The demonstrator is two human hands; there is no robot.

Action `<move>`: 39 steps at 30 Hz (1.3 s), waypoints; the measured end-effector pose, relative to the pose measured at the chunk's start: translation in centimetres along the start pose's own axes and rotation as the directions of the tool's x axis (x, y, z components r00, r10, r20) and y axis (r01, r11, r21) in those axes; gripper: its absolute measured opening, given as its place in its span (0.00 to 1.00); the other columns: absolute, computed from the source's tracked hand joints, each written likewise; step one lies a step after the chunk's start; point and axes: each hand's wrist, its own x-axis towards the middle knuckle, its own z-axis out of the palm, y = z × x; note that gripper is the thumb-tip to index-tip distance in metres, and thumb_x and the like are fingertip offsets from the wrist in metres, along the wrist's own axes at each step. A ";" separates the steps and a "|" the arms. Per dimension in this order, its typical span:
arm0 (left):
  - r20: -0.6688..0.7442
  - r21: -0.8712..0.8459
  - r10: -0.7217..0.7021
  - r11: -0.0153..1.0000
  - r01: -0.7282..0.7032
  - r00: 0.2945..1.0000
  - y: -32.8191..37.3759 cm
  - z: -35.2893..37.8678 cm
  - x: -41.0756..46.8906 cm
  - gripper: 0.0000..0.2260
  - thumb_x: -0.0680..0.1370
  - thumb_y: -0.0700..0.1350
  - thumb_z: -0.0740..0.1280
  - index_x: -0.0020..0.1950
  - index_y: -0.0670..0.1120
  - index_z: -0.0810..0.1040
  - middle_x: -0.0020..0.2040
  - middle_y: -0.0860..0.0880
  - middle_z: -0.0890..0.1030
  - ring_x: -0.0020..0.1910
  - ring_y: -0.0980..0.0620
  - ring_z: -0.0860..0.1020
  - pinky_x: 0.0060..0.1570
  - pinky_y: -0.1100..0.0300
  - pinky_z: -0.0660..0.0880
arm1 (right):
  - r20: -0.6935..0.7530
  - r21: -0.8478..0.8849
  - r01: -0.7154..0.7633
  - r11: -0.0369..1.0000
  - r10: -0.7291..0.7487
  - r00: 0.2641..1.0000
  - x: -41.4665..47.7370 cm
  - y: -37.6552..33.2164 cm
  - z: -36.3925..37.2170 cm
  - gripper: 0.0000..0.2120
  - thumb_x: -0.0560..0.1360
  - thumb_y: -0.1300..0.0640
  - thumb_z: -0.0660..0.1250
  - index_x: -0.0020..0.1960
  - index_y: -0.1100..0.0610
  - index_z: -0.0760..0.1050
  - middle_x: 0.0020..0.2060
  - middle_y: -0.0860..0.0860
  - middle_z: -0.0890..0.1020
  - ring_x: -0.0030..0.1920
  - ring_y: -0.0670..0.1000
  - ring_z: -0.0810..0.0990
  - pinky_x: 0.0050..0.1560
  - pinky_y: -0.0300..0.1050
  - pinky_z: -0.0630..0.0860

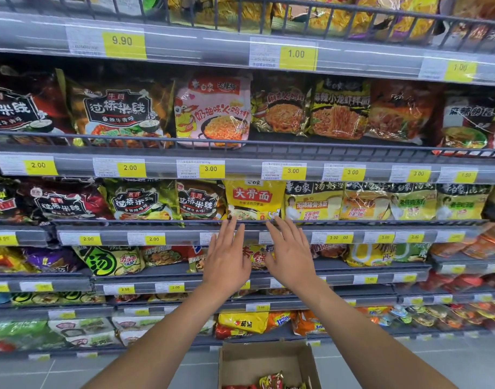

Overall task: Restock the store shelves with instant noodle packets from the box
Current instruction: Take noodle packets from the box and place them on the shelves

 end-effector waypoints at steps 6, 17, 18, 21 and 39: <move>0.009 -0.034 0.070 0.997 -0.069 0.998 0.9 1.9 -1.1 0.32 0.80 0.47 0.61 0.82 0.48 0.51 0.83 0.49 0.45 0.81 0.50 0.42 0.80 0.46 0.48 | -0.077 0.041 -0.006 0.999 0.009 0.997 -2.8 2.2 1.3 0.28 0.75 0.54 0.65 0.75 0.54 0.66 0.76 0.53 0.66 0.77 0.56 0.61 0.76 0.60 0.61; 0.251 -0.113 0.064 0.993 -0.036 0.966 1.9 9.1 -4.9 0.32 0.81 0.46 0.62 0.82 0.50 0.53 0.83 0.51 0.46 0.81 0.50 0.46 0.77 0.45 0.60 | 0.106 0.078 -0.172 0.982 0.163 0.981 -10.8 8.9 6.5 0.27 0.72 0.56 0.69 0.71 0.54 0.70 0.70 0.52 0.72 0.71 0.57 0.69 0.69 0.59 0.68; 0.278 -0.115 0.061 0.993 -0.030 0.959 2.0 9.8 -5.4 0.31 0.81 0.46 0.62 0.82 0.49 0.54 0.83 0.50 0.47 0.81 0.50 0.46 0.77 0.45 0.59 | 0.119 0.085 -0.189 0.978 0.178 0.977 -11.7 9.5 7.1 0.27 0.72 0.56 0.70 0.70 0.53 0.71 0.69 0.52 0.73 0.69 0.56 0.70 0.68 0.58 0.70; 0.348 -0.106 0.056 0.994 -0.021 0.936 1.8 12.3 -6.6 0.31 0.80 0.46 0.63 0.81 0.50 0.55 0.83 0.50 0.48 0.81 0.50 0.47 0.77 0.46 0.60 | 0.179 0.096 -0.246 0.964 0.227 0.957 -14.3 11.1 8.7 0.25 0.73 0.56 0.70 0.69 0.53 0.72 0.68 0.51 0.74 0.67 0.56 0.72 0.66 0.57 0.70; 0.672 0.014 -0.118 0.989 0.148 0.731 0.9 31.4 -12.9 0.26 0.79 0.50 0.64 0.77 0.51 0.64 0.79 0.51 0.62 0.77 0.49 0.63 0.74 0.54 0.64 | 0.686 0.118 -0.680 0.724 0.436 0.583 -26.3 20.2 26.4 0.23 0.72 0.44 0.53 0.63 0.48 0.73 0.58 0.51 0.78 0.55 0.57 0.78 0.54 0.52 0.78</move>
